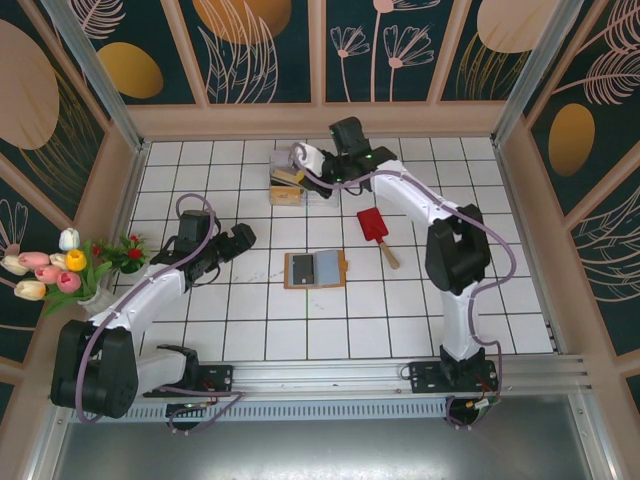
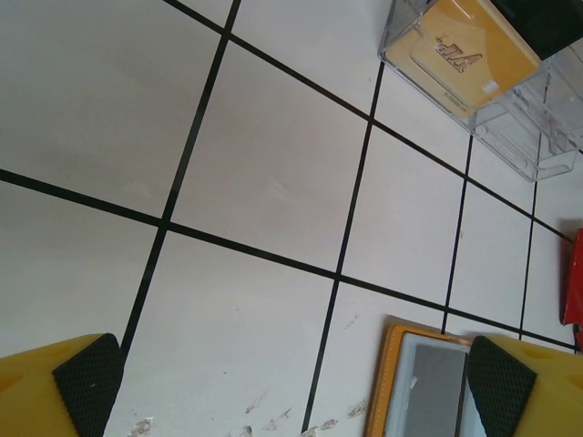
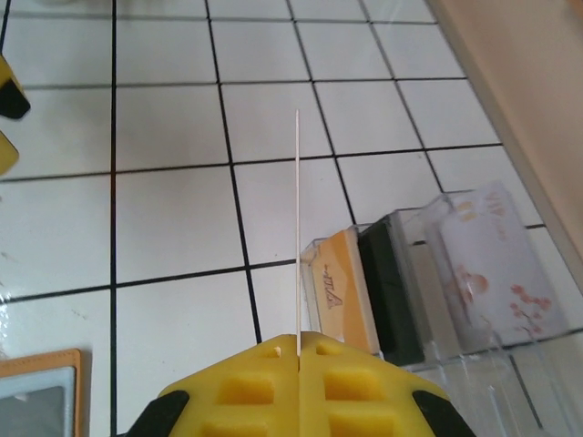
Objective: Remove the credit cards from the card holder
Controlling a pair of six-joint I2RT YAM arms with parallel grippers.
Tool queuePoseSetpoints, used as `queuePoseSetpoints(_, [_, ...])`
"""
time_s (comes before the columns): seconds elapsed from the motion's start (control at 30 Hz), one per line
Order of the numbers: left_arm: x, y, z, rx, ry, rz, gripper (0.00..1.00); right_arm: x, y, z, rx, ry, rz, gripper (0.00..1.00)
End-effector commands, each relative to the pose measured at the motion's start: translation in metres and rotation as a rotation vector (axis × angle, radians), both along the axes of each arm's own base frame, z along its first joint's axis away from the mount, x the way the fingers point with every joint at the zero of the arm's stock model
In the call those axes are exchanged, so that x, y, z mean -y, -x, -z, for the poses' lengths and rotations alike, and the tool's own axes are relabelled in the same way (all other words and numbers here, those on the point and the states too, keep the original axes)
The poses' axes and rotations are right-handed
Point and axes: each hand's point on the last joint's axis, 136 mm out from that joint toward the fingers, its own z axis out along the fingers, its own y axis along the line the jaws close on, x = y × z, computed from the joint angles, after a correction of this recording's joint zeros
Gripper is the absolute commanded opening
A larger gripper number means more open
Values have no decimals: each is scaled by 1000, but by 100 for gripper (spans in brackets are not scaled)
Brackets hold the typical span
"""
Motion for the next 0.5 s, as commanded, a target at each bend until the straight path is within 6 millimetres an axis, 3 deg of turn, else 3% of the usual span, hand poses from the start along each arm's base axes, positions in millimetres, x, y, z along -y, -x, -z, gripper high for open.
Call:
queuePoseSetpoints(0.0, [2, 2, -3, 9, 2, 24, 99, -10, 7, 31, 42, 117, -74, 0])
queuePoseSetpoints(0.23, [2, 6, -1, -1, -2, 39, 99, -26, -9, 46, 95, 149, -89, 0])
queuePoseSetpoints(0.47, [6, 8, 7, -30, 17, 47, 98, -21, -36, 79, 129, 263, -88, 0])
